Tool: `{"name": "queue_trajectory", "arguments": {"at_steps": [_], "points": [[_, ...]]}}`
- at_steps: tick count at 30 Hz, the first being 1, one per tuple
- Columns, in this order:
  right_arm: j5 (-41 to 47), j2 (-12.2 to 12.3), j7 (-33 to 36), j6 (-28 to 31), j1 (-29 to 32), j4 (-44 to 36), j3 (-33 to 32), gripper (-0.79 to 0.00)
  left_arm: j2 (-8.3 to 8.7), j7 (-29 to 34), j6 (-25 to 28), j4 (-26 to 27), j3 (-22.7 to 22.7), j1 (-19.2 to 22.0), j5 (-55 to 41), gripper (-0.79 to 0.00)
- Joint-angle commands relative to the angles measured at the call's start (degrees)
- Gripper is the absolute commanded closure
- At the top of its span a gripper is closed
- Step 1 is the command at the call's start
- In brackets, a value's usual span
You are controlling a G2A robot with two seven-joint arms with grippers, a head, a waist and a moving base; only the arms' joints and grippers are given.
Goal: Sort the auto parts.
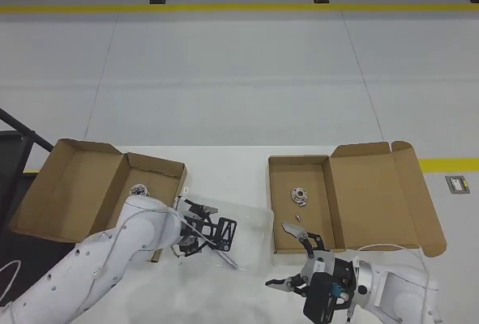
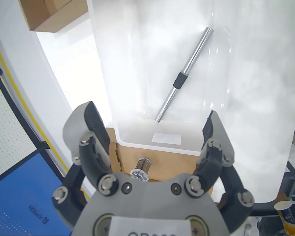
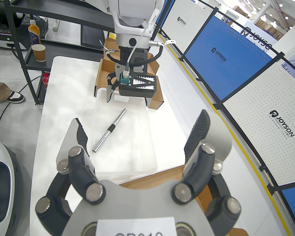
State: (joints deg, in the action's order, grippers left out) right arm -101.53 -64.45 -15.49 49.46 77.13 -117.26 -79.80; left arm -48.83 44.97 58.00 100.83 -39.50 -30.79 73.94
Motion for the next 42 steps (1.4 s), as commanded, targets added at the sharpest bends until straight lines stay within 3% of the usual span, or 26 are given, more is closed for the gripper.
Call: {"name": "queue_trajectory", "arguments": {"at_steps": [1,7,11,16,18,22,26,33,42], "points": [[0.0,0.0,0.0,0.0,0.0,0.0,0.0,-0.785,-0.03,0.0,0.0,0.1,-0.2,-0.2,0.1,-0.785],[0.0,0.0,0.0,0.0,0.0,0.0,0.0,-0.785,-0.02,-0.2,0.0,-0.2,-0.1,-0.5,0.0,-0.785],[0.0,0.0,0.0,0.0,0.0,0.0,0.0,-0.785,0.41,-4.4,0.0,-2.7,0.5,-0.7,0.6,-0.785],[0.0,0.0,0.0,0.0,0.0,0.0,0.0,-0.785,0.53,-7.0,0.0,-5.4,5.6,2.1,3.3,-0.785],[0.0,0.0,0.0,0.0,0.0,0.0,0.0,-0.785,0.36,-7.9,0.0,-6.4,8.5,4.1,3.7,-0.656],[0.0,0.0,0.0,0.0,0.0,0.0,0.0,-0.785,-0.18,-10.9,0.0,-9.0,14.1,8.4,4.2,-0.591],[0.0,0.0,0.0,0.0,0.0,0.0,0.0,-0.785,-1.15,-13.8,0.0,-12.2,19.6,12.4,4.2,-0.440],[0.0,0.0,0.0,0.0,0.0,0.0,0.0,-0.785,-3.60,-18.2,0.0,-17.0,29.2,18.5,5.7,-0.434],[0.0,0.0,0.0,0.0,0.0,0.0,0.0,-0.785,-8.01,-19.4,0.0,-22.2,29.8,16.8,11.9,-0.437]]}}
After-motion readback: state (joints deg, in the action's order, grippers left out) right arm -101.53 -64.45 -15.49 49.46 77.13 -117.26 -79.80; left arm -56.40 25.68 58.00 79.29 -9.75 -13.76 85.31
